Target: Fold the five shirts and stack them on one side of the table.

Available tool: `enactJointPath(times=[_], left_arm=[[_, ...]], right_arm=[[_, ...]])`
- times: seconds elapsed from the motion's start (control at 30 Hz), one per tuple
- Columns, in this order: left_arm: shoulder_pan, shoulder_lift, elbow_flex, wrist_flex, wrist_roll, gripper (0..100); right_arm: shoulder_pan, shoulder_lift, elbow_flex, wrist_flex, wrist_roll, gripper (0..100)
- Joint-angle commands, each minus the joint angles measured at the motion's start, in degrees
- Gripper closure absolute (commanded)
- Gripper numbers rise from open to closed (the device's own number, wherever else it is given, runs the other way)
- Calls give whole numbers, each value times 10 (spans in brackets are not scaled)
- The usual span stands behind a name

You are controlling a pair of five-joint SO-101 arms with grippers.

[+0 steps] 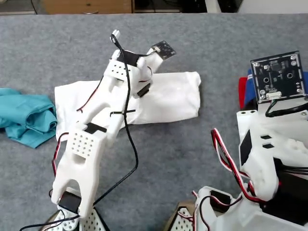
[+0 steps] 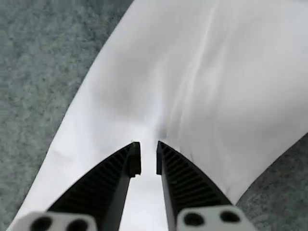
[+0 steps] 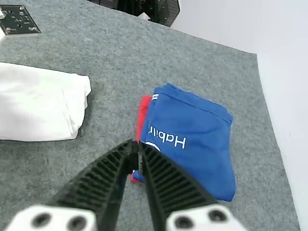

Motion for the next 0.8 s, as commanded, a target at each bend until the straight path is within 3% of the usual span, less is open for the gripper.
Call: enactJointPath(times=[0.0,0.2,0.47,0.6,0.77], left_arm=[[-1,1,-18,4,-3,933],[-6,3,-85,25,4,933],[7,9,-309,181,8,935],[11,9,-278,179,40,933],[11,9,-140,178,44,936]], right_arm=[[3,3,13,-13,-2,996],[3,0,15,-13,-2,996],[3,0,14,-13,-2,996],[3,0,14,-13,-3,996],[3,0,14,-12,-2,996]])
